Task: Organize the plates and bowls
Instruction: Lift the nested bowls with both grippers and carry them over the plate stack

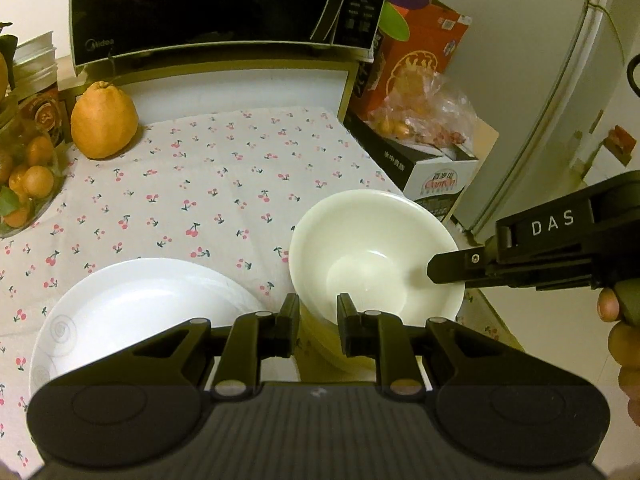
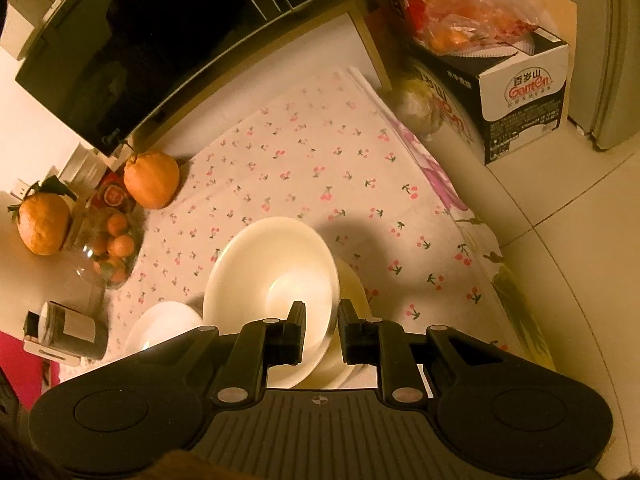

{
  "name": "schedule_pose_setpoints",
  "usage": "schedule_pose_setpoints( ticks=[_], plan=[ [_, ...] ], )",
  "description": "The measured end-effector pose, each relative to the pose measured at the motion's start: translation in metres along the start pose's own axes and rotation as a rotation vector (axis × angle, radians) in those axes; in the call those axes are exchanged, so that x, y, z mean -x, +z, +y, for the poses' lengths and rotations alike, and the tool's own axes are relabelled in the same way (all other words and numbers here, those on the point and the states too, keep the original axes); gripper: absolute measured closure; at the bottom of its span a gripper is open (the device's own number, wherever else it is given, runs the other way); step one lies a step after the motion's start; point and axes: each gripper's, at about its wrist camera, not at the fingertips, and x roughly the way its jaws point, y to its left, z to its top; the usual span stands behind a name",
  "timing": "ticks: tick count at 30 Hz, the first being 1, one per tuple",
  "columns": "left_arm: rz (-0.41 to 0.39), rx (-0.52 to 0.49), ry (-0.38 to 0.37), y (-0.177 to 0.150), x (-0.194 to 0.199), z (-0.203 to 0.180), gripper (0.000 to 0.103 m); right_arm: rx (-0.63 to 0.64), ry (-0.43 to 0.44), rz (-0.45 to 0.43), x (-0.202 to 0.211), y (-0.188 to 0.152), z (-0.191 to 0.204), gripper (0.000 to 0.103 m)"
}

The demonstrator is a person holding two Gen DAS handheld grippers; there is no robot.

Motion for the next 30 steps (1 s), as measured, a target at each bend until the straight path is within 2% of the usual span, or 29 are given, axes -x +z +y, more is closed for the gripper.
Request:
schedule_pose_setpoints(
  ticks=[15,30],
  plan=[
    [0.014,-0.025,0.005,-0.0010,-0.0003,-0.0050,0.084,0.016,-0.033,0.030,-0.0042,-0.0021,-0.0007,0.083],
    [0.036,-0.043,0.006,-0.0017,-0.0057,-0.0060,0.083,-0.003,-0.025,0.037,-0.0058,-0.0010,-0.0023,0.083]
  ],
)
